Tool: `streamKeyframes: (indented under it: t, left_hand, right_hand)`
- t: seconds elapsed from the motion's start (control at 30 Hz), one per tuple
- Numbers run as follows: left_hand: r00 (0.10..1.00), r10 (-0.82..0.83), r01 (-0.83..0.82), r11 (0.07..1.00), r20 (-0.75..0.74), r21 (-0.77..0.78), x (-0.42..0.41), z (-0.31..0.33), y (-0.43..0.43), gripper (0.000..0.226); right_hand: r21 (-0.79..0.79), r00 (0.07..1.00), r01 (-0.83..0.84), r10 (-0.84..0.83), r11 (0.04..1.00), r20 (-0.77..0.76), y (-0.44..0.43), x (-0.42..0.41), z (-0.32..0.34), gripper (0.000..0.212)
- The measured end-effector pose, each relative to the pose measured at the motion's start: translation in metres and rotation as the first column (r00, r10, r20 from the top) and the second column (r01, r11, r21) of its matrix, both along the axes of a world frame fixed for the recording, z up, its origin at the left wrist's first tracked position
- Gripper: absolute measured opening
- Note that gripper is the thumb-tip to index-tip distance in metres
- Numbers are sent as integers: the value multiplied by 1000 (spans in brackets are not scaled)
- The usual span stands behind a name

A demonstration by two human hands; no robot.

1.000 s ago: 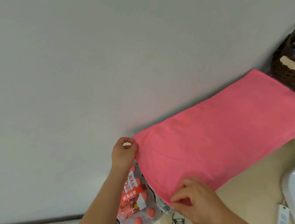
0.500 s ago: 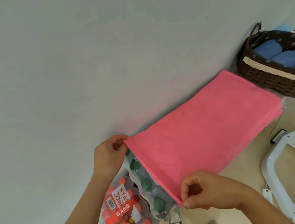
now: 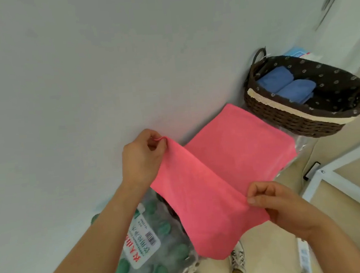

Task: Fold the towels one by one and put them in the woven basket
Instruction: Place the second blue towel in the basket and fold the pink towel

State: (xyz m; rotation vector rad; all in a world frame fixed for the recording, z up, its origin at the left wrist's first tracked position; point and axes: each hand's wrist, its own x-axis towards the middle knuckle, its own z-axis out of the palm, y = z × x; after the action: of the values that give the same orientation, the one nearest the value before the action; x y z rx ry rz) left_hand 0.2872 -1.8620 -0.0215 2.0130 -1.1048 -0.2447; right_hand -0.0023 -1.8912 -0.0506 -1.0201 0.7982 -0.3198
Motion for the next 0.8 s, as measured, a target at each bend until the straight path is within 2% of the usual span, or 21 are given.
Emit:
streamKeyframes:
  t: [0.1,0.17,0.23,0.27,0.33,0.37,0.4,0.47,0.53,0.6,0.7,0.8]
  left_hand:
    - [993,-55,55,998,101,3,-24,1,-49,7]
    - [983,-96,96,995,156,10,-38,-2,-82,10]
    - [963,-157,154,988,219,34,-54,-9,-116,12]
    - [949,-195,186,981,246,60,-62,-13,-131,12]
    - [923,-267,237,962,277,137,-77,-24,-155,11]
    - [911,-299,255,950,284,181,-82,-31,-164,11]
    - [901,-326,270,938,287,219,-87,-38,-170,10]
    - [890,-363,287,917,276,278,-93,-48,-176,8]
    - [887,-375,287,904,269,316,-95,-53,-177,13]
    - [893,-371,285,904,253,320,-95,-56,-174,19]
    - [904,-348,272,916,247,296,-94,-59,-168,19]
    - [918,-306,247,939,252,239,-93,-65,-158,18]
  right_hand:
    - [-52,969,229,-233,972,-78,-46,-27,-2,15]
    - [-222,890,352,-399,909,-221,-75,-39,-7,23]
    - [-455,754,348,-533,820,-383,-104,-51,-16,23]
    - [-559,675,273,-569,783,-469,-117,-57,-22,21]
    - [-689,508,-40,-579,723,-637,-136,-62,-30,12]
    - [-720,444,-203,-592,664,-672,-142,-61,-32,8]
    - [-746,428,-305,-615,592,-662,-148,-57,-35,5]
    - [-791,530,-358,-589,497,-610,-161,-36,-33,6]
    - [-821,687,-297,-488,487,-538,-177,-3,-30,8]
    - [-836,766,-294,-409,464,-496,-197,31,-38,15]
    - [-813,770,-344,-356,469,-530,-229,72,-51,42]
    - [-789,720,-367,-386,493,-576,-252,95,-54,38]
